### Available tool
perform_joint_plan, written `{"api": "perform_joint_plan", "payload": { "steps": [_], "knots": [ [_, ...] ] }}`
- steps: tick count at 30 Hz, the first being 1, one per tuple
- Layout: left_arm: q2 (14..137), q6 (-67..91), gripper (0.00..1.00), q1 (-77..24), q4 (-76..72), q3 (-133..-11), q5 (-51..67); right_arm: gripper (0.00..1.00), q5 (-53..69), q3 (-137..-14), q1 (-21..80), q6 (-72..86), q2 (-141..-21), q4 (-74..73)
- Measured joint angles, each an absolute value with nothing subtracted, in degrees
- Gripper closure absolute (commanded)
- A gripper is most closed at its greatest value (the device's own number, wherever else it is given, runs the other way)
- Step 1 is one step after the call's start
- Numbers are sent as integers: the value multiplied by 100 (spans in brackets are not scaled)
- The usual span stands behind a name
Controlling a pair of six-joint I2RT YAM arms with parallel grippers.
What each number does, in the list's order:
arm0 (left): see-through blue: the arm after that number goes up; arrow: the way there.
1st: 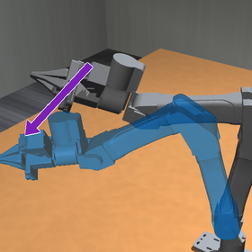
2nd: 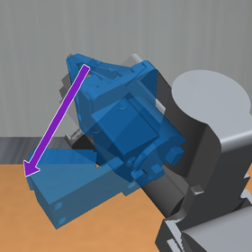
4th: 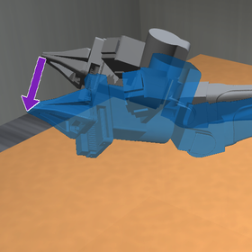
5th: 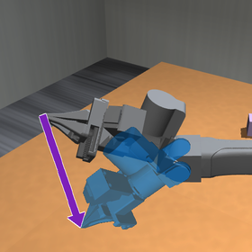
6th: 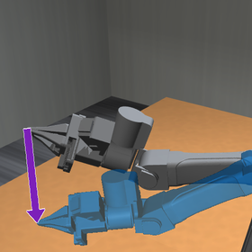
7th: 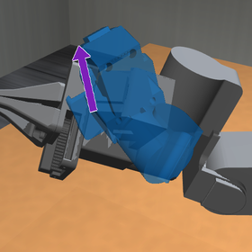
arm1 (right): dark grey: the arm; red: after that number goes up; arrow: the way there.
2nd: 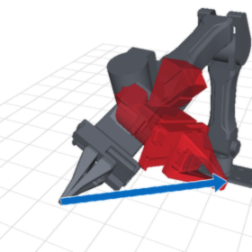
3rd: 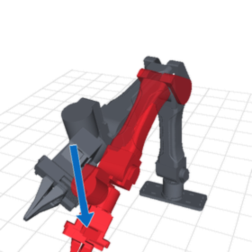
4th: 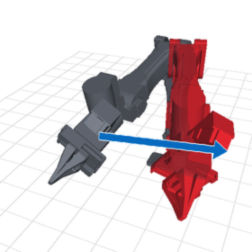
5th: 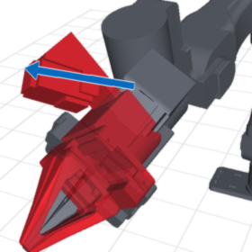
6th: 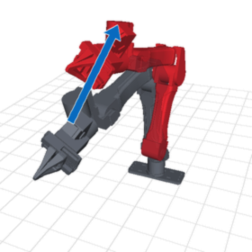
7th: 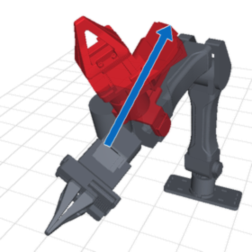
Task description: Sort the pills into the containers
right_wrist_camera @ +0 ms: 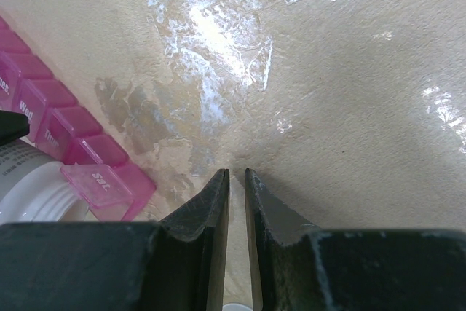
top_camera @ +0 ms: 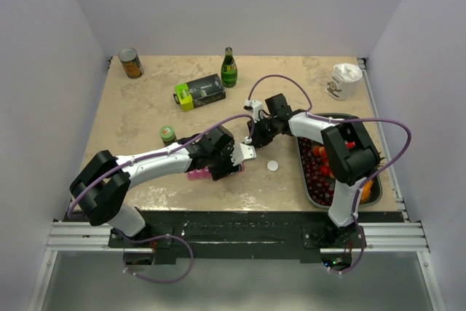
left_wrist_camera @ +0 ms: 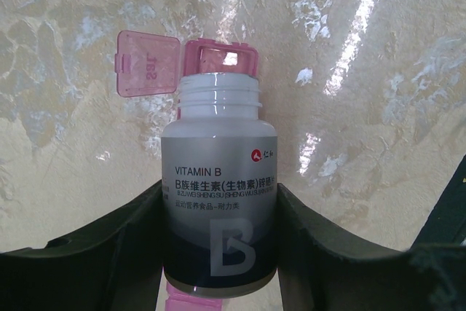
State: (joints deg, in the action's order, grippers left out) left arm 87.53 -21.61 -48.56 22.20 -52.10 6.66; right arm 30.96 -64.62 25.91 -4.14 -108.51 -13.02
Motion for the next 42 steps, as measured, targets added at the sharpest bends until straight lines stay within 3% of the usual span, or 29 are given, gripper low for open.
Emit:
{"api": "perform_joint_plan", "payload": {
  "steps": [42],
  "knots": [
    [8755,-2204,100,-4917,2561,-5424,392,80,3098,-6493,2591,-416,-10914,-1328]
  ]
}}
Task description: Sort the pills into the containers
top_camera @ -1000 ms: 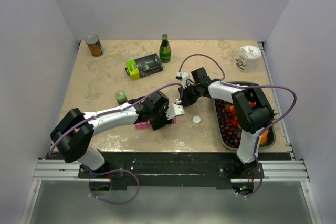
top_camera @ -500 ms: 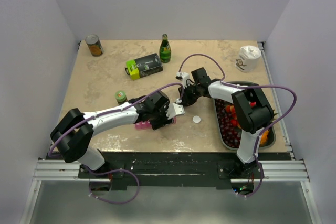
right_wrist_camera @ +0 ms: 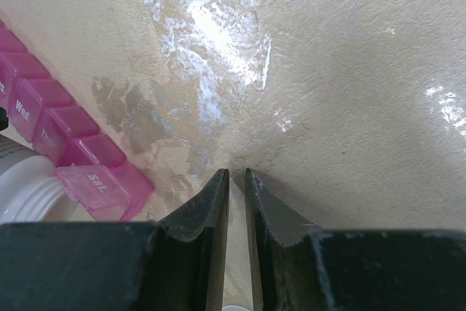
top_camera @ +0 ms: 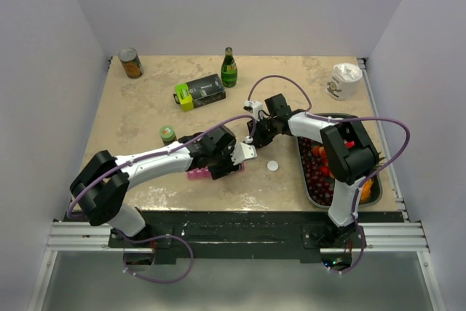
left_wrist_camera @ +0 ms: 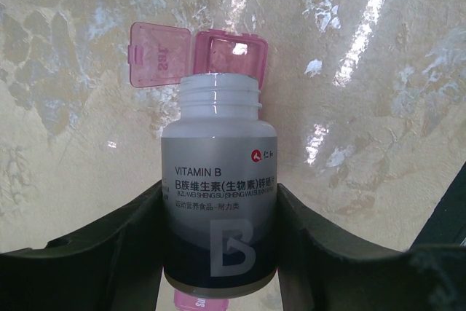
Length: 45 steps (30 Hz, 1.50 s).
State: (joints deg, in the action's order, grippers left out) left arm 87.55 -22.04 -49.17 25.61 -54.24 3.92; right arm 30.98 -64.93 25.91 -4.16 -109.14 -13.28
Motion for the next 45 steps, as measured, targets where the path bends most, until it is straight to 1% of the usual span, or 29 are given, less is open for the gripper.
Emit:
{"api": "perform_joint_plan", "payload": {
  "steps": [45],
  "knots": [
    [9059,-2228,100,-4969,2904,-5717,211,80,3098,-6493,2591,-416,-10921,-1330]
  ]
}}
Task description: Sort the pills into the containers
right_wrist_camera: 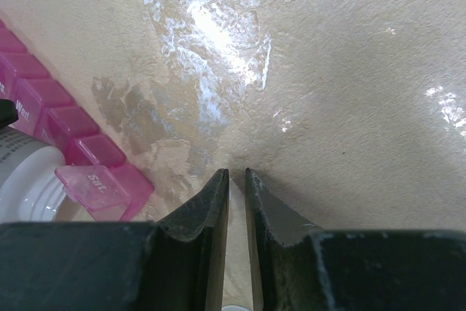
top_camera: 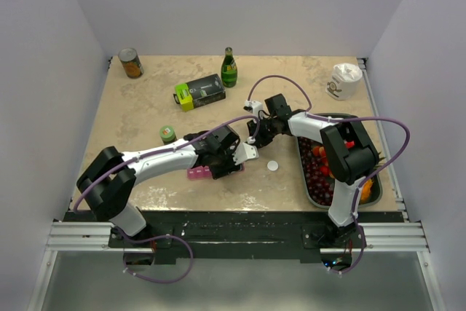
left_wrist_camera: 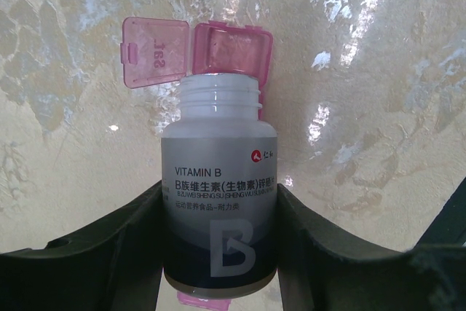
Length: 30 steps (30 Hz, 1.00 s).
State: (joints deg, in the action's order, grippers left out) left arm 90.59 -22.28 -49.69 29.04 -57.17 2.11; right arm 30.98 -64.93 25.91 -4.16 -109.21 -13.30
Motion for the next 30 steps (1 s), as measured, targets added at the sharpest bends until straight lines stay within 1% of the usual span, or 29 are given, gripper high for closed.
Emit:
{"api": "perform_joint_plan", "payload": {
  "steps": [30],
  "knots": [
    [9194,-2309,100,-5039,3098,-5902,97,80,3098,-6501,2591,-419,-10925,-1330]
  ]
}}
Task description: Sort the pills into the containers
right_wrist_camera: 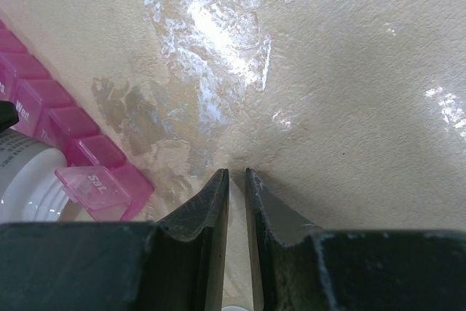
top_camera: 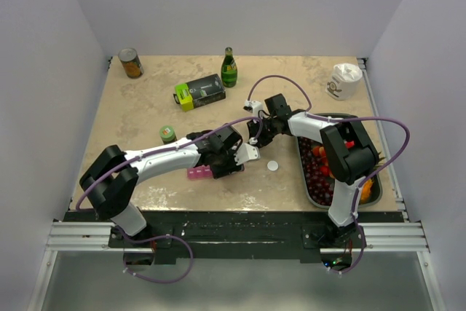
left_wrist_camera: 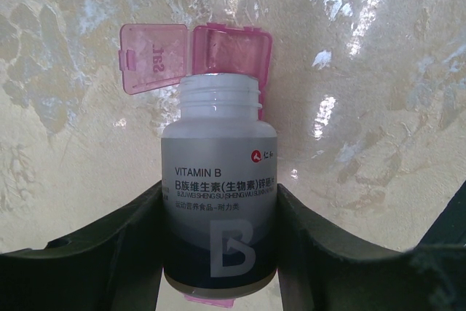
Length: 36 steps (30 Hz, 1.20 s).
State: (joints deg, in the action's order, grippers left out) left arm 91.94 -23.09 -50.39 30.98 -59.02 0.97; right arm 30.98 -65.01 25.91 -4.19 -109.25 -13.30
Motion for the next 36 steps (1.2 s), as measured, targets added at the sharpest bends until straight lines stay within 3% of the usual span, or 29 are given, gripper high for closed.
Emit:
{"api": "perform_joint_plan", "payload": {
  "steps": [36],
  "knots": [
    [9356,-2357,100,-5083,3358,-6167,-56,80,3098,-6504,2591,-419,-10925,-1330]
  ]
}}
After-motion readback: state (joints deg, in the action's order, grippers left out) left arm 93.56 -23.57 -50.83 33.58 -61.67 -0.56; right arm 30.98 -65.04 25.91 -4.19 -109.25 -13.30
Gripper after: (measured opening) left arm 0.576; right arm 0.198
